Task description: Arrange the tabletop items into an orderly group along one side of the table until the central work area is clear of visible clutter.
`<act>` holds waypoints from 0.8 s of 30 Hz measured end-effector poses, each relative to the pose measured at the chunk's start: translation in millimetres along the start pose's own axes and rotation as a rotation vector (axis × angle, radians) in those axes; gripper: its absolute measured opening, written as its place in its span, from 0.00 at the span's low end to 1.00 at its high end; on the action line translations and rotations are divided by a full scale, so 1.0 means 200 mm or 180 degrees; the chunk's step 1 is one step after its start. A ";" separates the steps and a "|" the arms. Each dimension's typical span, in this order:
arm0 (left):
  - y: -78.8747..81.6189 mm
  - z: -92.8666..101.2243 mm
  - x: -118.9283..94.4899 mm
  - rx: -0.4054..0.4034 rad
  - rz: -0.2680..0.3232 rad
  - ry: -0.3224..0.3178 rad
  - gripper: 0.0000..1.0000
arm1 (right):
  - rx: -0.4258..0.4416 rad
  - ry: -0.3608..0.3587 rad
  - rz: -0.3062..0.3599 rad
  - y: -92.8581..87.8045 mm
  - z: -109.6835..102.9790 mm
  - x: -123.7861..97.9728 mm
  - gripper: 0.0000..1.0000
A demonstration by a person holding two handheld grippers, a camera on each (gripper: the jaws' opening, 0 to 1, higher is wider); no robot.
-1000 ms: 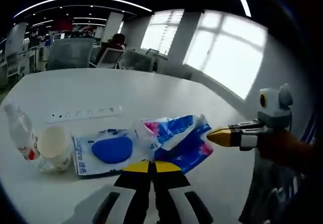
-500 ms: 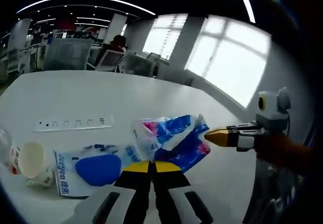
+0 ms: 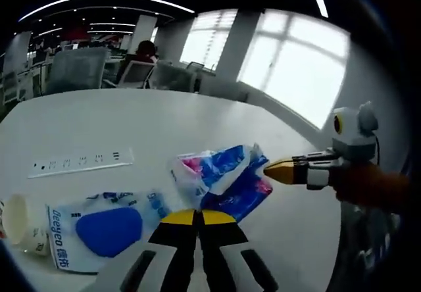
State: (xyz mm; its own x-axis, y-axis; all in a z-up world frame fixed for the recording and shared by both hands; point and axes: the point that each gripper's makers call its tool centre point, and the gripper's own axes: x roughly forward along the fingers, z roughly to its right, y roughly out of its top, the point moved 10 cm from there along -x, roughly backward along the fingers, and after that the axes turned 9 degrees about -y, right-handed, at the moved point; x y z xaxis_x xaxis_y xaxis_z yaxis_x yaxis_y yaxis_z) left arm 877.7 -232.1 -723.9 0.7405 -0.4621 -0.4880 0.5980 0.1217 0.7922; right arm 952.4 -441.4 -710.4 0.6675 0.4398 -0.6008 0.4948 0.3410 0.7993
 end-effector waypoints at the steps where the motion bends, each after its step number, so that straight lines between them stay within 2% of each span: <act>1: 0.00 0.00 0.01 -0.0008 -0.0013 -0.0009 0.00 | -0.0027 -0.0014 0.0004 0.00 0.01 0.00 0.00; 4: -0.01 -0.02 0.05 -0.0086 -0.0086 -0.0034 0.00 | -0.0126 -0.0067 -0.0025 -0.02 0.03 0.04 0.00; 6: -0.01 -0.02 0.09 -0.0039 -0.0146 -0.0050 0.00 | -0.0156 -0.0091 -0.0060 -0.04 0.04 0.06 0.00; 14: -0.02 -0.06 0.21 0.0031 -0.0338 -0.0074 0.00 | -0.0091 -0.0181 -0.0195 -0.10 0.10 0.16 0.00; 24: -0.06 -0.14 0.31 -0.0082 -0.0545 -0.0084 0.00 | -0.0082 -0.0215 -0.0341 -0.17 0.10 0.29 0.00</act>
State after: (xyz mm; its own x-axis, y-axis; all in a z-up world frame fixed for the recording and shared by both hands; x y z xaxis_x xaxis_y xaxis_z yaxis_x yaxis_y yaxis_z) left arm 924.4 -238.3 -773.8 0.6190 -0.5009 -0.6050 0.7226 0.0614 0.6885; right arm 985.4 -443.2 -771.8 0.6481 0.3430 -0.6800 0.5513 0.4047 0.7296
